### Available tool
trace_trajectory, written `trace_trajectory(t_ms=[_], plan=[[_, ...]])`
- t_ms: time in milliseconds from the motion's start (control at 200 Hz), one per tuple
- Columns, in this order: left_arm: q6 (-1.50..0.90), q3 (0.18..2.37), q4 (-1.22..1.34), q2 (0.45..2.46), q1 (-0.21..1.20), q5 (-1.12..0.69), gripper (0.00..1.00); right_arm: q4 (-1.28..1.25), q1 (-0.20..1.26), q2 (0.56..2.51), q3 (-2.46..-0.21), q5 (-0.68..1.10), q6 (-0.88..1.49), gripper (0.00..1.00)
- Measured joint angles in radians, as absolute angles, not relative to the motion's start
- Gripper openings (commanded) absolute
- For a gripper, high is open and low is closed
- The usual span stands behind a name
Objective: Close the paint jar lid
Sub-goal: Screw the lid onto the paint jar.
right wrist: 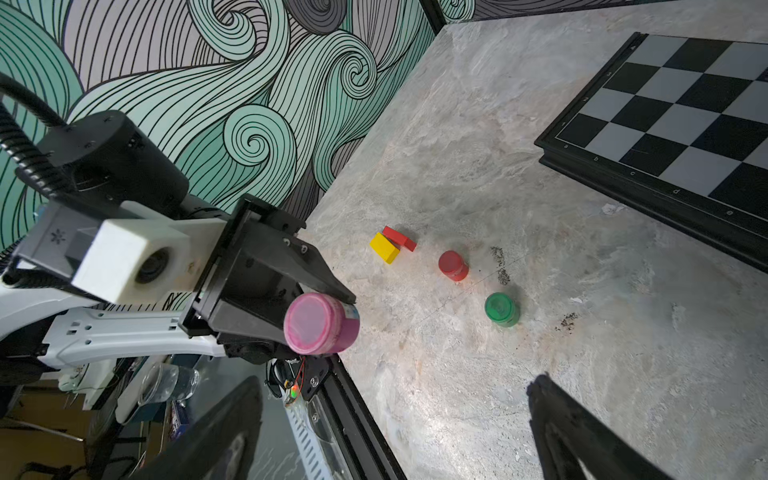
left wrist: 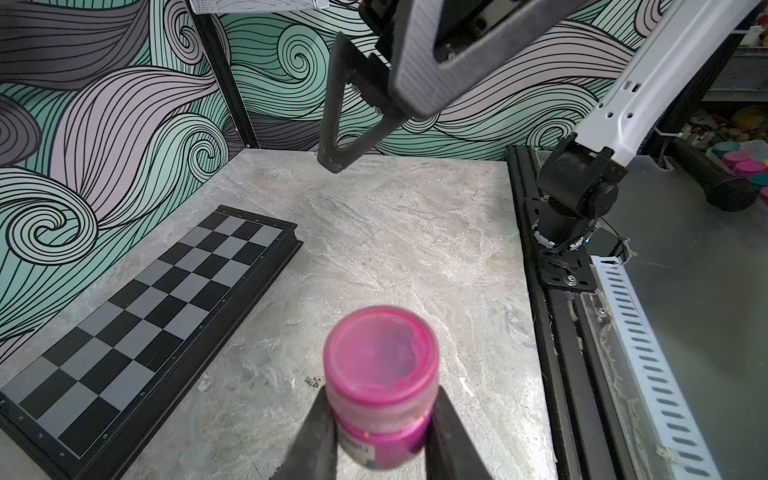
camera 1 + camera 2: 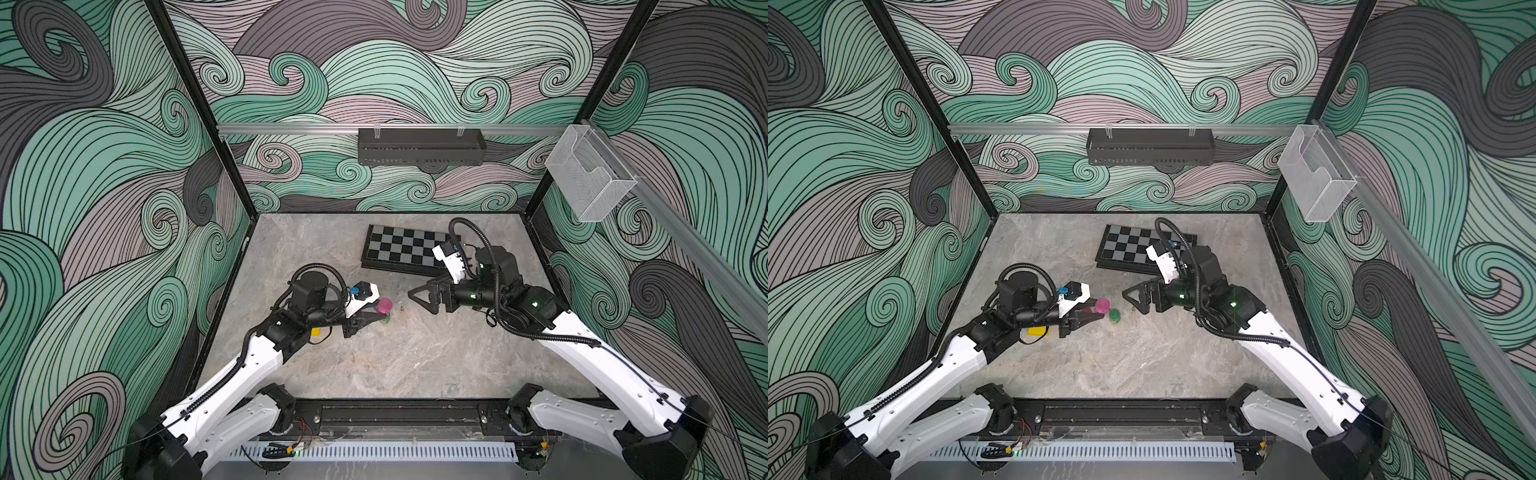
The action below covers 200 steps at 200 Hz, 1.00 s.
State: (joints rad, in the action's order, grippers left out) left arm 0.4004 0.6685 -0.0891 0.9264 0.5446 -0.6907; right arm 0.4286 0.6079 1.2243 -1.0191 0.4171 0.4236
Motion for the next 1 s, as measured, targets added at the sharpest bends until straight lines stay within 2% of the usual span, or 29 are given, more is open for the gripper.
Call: trace_trajectory(t_ms=[150, 250, 615, 1001], plan=[[0.415, 0.664, -0.080, 0.929, 0.545, -0.682, 0.13, 0.477, 0.613, 1.269, -1.071, 0.432, 0.427, 0.91], [0.426, 0.663, -0.076, 0.939, 0.547, -0.664, 0.13, 0.528, 0.634, 1.306, -1.139, 0.411, 0.426, 0.89], [0.442, 0.662, -0.077, 0.946, 0.558, -0.583, 0.13, 0.710, 0.817, 1.451, -1.329, 0.213, 0.402, 0.78], [0.442, 0.662, -0.076, 0.946, 0.560, -0.573, 0.13, 0.752, 0.936, 1.552, -1.422, 0.044, 0.367, 0.66]])
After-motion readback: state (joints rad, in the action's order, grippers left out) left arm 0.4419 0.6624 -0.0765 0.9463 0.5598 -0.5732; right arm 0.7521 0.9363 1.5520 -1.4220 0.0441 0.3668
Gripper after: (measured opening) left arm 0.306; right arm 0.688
